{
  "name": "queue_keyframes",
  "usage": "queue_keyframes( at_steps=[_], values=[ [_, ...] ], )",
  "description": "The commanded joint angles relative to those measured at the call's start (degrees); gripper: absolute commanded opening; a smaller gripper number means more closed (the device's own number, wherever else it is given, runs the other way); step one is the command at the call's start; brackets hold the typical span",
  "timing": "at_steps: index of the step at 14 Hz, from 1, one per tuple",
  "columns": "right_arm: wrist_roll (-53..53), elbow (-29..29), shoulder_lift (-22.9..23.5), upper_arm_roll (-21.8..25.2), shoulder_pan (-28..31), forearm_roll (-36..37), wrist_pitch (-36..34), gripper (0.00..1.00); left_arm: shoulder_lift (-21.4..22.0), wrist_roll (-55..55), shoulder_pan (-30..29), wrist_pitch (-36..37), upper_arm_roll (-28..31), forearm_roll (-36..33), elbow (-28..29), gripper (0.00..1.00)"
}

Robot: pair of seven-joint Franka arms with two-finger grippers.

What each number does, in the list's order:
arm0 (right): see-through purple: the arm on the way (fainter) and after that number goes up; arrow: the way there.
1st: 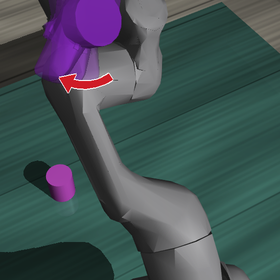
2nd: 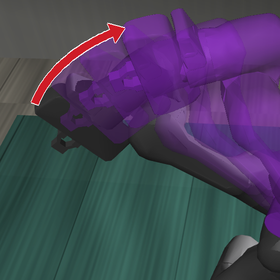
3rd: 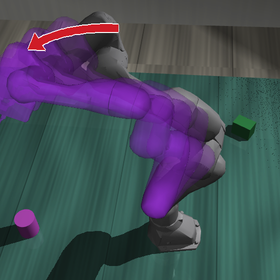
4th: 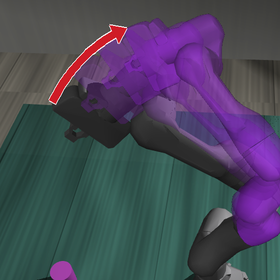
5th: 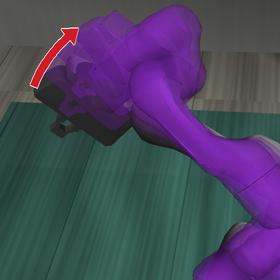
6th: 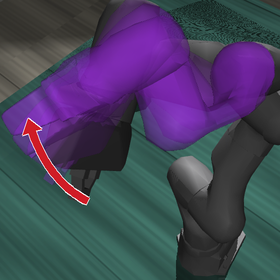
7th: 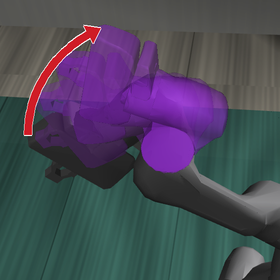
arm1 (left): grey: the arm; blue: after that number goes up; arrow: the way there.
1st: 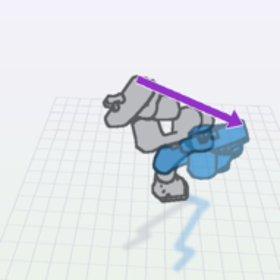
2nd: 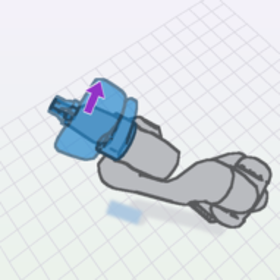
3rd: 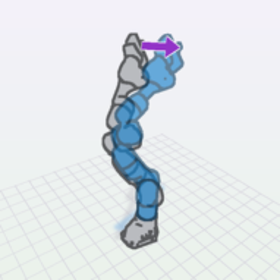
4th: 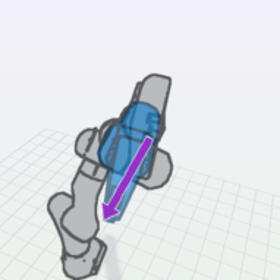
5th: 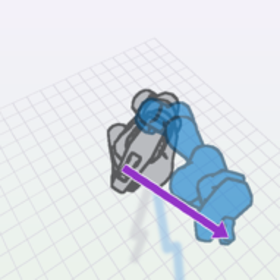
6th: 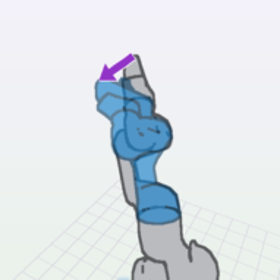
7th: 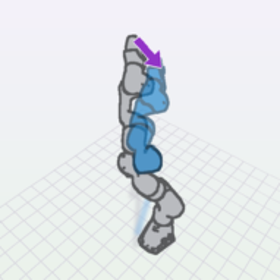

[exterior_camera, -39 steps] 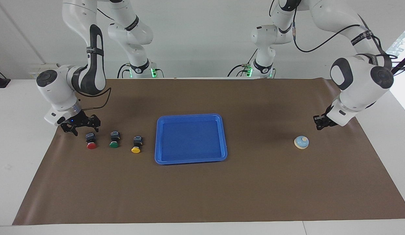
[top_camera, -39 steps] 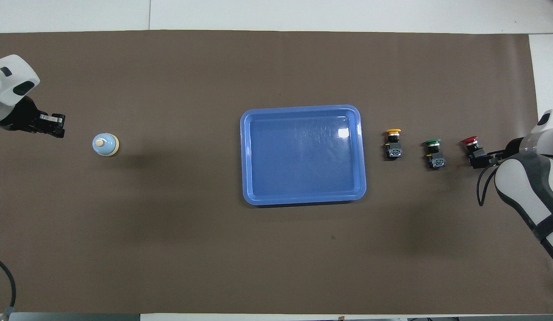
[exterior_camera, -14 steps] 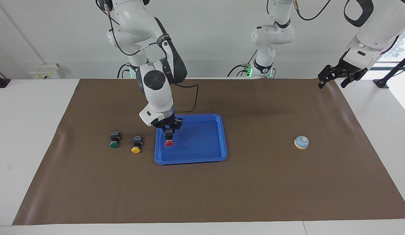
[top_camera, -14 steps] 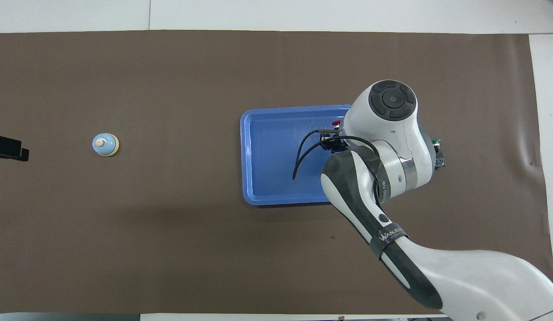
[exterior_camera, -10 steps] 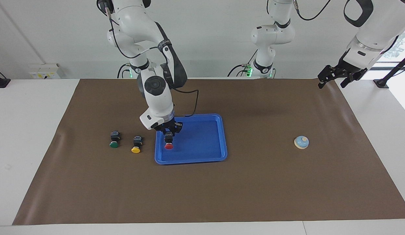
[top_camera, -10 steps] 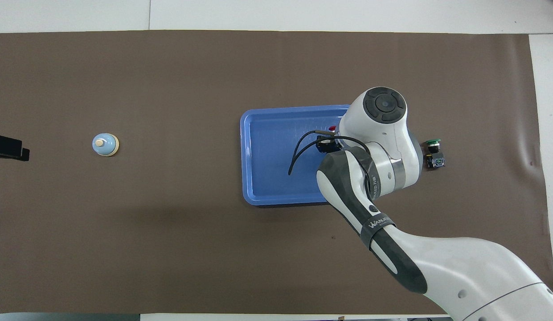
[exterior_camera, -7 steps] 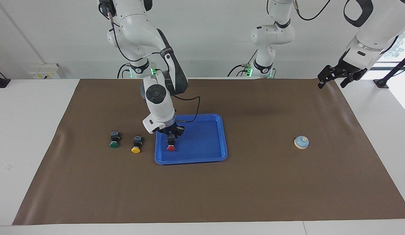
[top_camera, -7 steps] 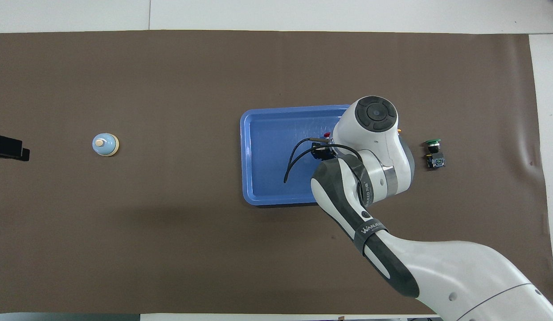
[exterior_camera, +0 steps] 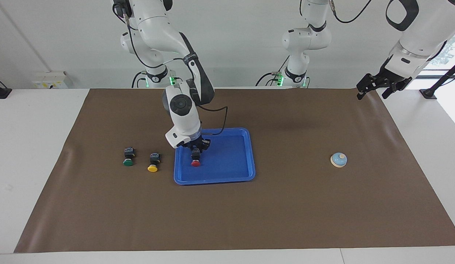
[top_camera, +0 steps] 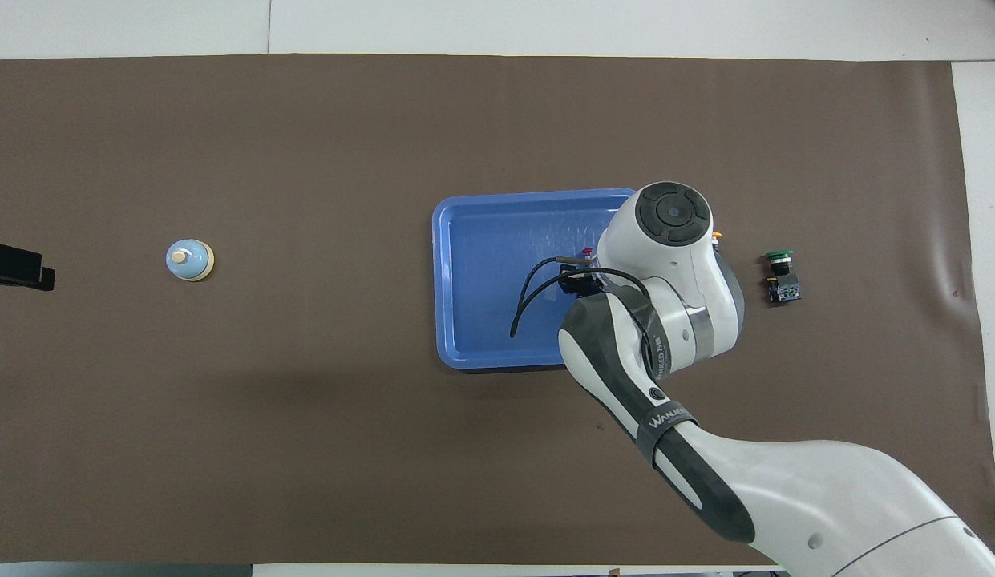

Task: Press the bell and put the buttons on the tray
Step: 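Carry the red button into the tray and release it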

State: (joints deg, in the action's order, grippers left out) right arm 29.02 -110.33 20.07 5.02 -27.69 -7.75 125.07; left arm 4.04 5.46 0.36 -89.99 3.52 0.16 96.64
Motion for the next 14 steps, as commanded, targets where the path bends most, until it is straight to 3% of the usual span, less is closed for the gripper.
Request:
queue_keyframes(
  at_steps=[1,3,6,10,14],
  values=[
    [-1.2,1.2,-2.2,0.2,-0.3,-0.5,-1.3,1.0,1.5,-1.1,0.3,0.3,0.1,0.8,1.4,1.0],
    [-4.1,4.9,-2.4,0.8,1.4,0.7,-6.4,1.0,1.4,-1.1,0.3,0.1,0.1,0.8,1.4,1.0],
    [-15.5,4.4,-4.1,0.8,8.0,2.6,-7.6,1.0,1.5,-1.1,0.3,0.1,0.1,0.8,1.4,1.0],
    [-25.5,-0.5,-4.8,0.7,16.6,2.8,-3.6,0.99,1.5,-1.1,0.3,0.1,0.1,0.8,1.4,1.0],
    [-25.2,-3.9,-4.2,0.6,17.1,2.7,1.3,0.9,1.4,-1.1,0.3,0.1,0.1,0.8,1.4,1.0]
  ],
)
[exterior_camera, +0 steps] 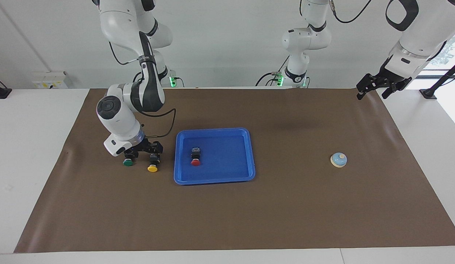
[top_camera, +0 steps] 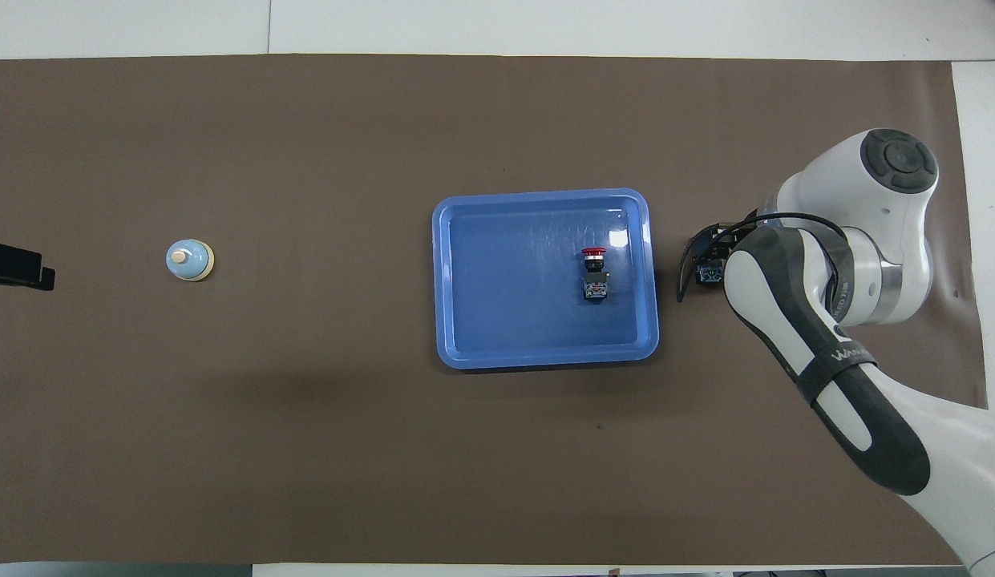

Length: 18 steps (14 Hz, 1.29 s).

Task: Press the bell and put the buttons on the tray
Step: 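Grasp the yellow button with the right gripper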

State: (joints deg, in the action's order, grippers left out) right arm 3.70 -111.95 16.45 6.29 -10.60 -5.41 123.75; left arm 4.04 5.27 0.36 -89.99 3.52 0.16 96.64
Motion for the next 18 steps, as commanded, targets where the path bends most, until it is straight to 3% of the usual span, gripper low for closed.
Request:
queue_keyframes(
  at_steps=[1,9,11,14,16,18],
  values=[
    [0.1,-2.4,-0.1,-0.7,0.0,0.3,3.1,0.86,1.4,-0.9,0.3,0.1,0.3,0.8,1.4,1.0],
    [-0.6,-5.7,0.6,-0.7,0.0,0.3,7.9,0.73,1.5,-0.9,0.3,0.1,0.1,0.7,1.4,1.0],
    [-0.6,-5.7,0.6,-0.7,0.0,0.3,7.8,0.57,1.5,-0.9,0.3,0.1,0.1,0.8,1.4,1.0],
    [-0.9,-5.1,0.7,-0.7,-0.7,0.3,7.0,0.0,1.4,-0.9,0.3,0.1,0.1,0.8,1.4,1.0],
    [-0.9,-4.0,0.7,-0.7,-0.9,0.4,5.8,0.0,1.5,-0.9,0.3,0.1,0.1,0.8,1.4,1.0],
    [-0.5,1.4,0.7,-1.0,-2.0,0.4,-1.3,0.0,1.5,-0.9,0.3,0.1,0.1,0.8,1.4,1.0]
  ],
)
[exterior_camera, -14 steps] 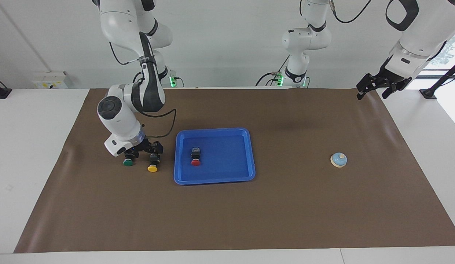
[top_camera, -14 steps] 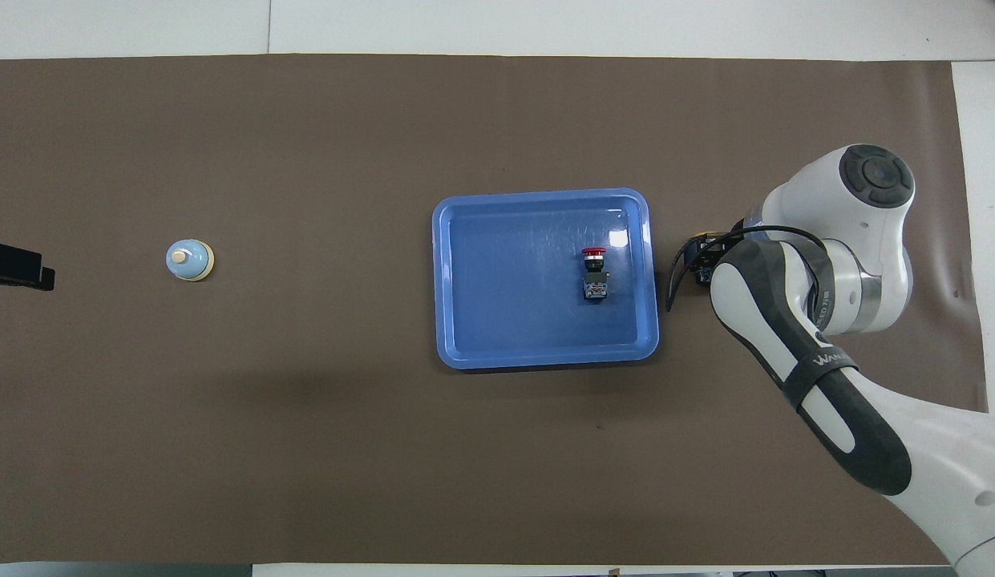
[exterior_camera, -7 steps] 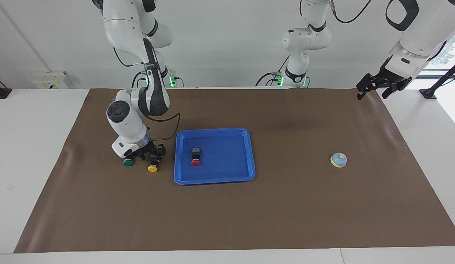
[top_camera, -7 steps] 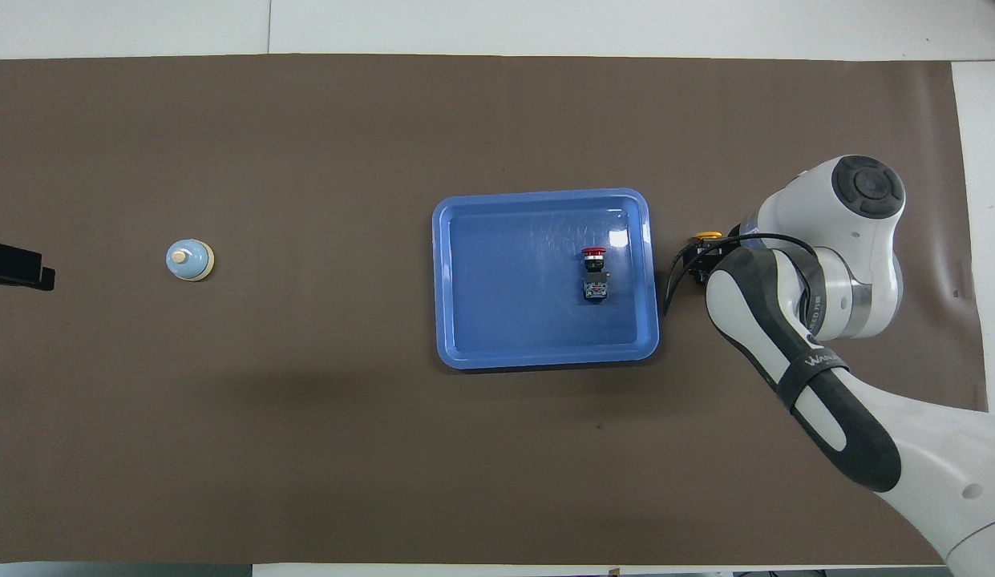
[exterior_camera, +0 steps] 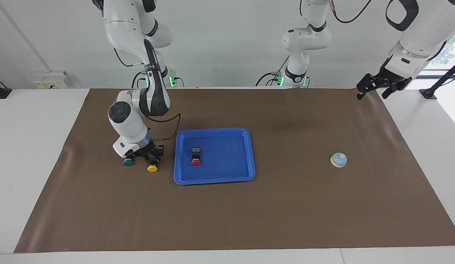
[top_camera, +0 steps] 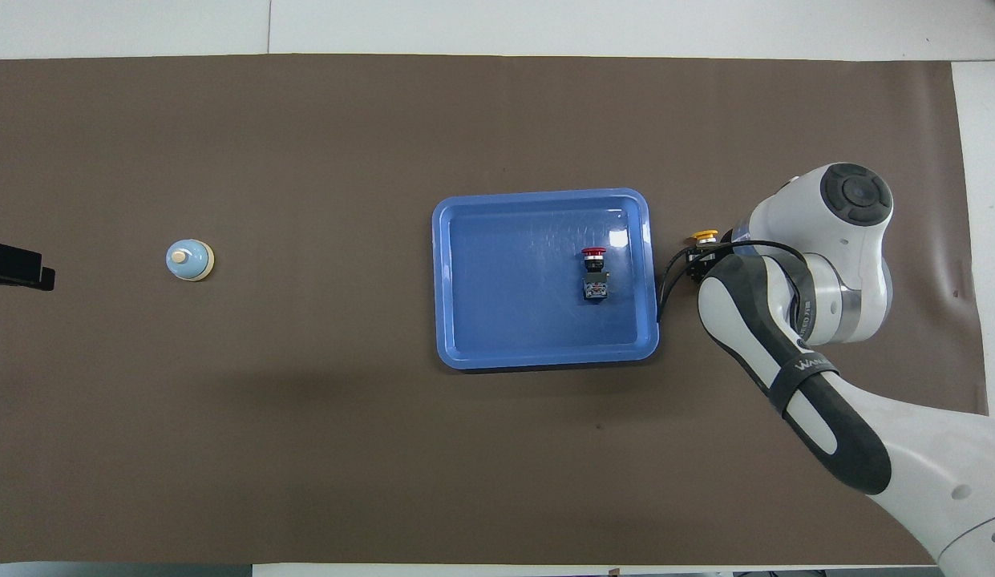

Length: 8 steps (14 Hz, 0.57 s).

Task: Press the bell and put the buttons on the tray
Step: 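Grasp the yellow button with the right gripper, then place the yellow button in the tray beside the red one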

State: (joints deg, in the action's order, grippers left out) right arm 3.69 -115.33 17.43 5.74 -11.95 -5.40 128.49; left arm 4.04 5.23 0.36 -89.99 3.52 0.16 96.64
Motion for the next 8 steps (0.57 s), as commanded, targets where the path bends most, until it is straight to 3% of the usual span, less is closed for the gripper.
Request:
queue_keyframes(
  at_steps=[1,3,8],
  values=[
    [0.7,9.2,0.0,-0.5,-2.3,0.3,-11.1,0.0,1.4,-0.8,0.3,0.1,0.1,0.8,1.4,1.0],
    [6.3,15.8,1.5,-0.6,-5.4,0.3,-16.9,0.0,1.5,-0.8,0.3,0.1,0.1,0.7,1.4,1.0],
    [20.1,18.1,4.1,-0.6,-16.5,-0.5,-12.7,0.0,1.5,-0.8,0.3,0.1,0.1,0.7,1.4,1.0]
  ],
)
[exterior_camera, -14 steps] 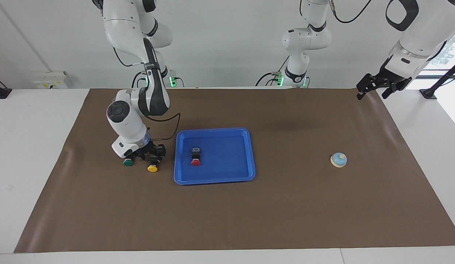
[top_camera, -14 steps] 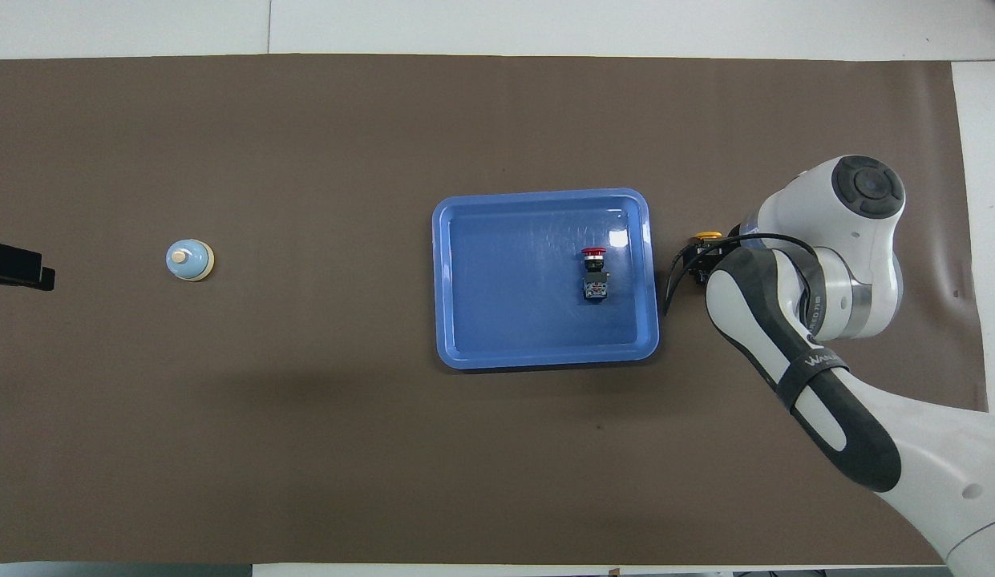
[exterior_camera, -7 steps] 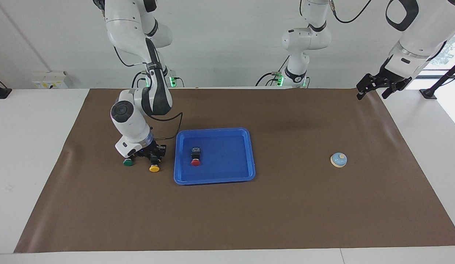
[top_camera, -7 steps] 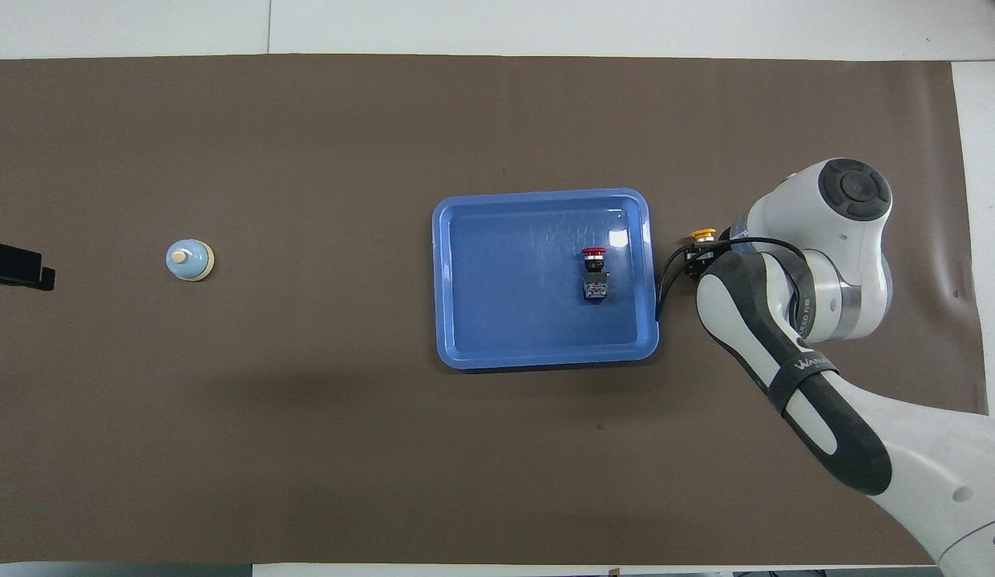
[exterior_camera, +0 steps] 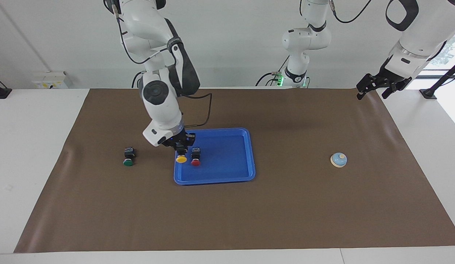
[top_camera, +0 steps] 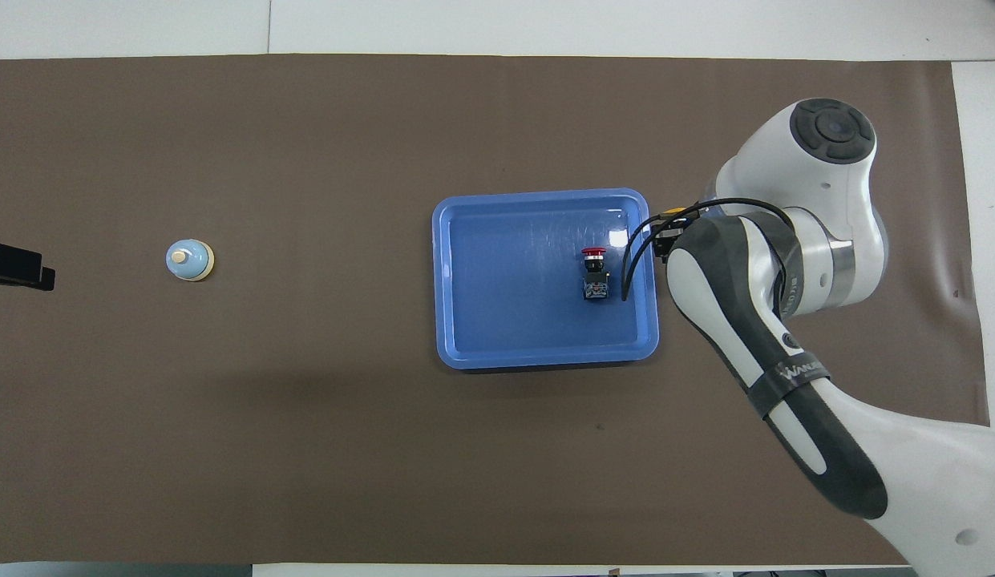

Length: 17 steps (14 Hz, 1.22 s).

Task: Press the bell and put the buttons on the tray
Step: 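Place the yellow button in the tray beside the red one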

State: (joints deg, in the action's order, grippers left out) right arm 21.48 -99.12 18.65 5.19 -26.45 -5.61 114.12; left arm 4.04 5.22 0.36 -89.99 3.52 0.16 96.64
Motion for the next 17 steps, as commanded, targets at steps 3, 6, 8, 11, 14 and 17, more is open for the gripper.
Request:
queue_keyframes(
  at_steps=[3,6,8,11,14,17],
  values=[
    [5.2,0.9,5.5,0.0,-5.1,-0.1,6.0,0.0,1.5,-0.8,0.3,0.1,0.1,0.8,1.4,1.0],
    [5.3,-1.3,6.8,-0.1,-5.4,-0.5,10.2,0.0,1.4,-0.8,0.3,0.1,0.1,0.8,1.4,1.0],
    [5.2,-2.6,6.9,-0.1,-5.5,-1.2,10.8,0.0,1.4,-0.8,0.3,0.1,0.1,0.8,1.4,1.0],
    [5.3,-6.0,6.2,-0.1,-5.5,-5.7,13.8,0.0,1.5,-0.8,0.3,0.1,0.1,0.8,1.4,1.0],
    [5.4,-6.2,6.1,-0.1,-5.6,-6.4,13.6,0.34,1.4,-0.8,0.3,0.1,0.1,0.8,1.4,1.0],
    [5.2,-4.6,6.2,0.0,-5.4,-6.3,10.9,0.6,1.5,-0.8,0.3,0.1,0.1,0.8,1.4,1.0]
  ],
)
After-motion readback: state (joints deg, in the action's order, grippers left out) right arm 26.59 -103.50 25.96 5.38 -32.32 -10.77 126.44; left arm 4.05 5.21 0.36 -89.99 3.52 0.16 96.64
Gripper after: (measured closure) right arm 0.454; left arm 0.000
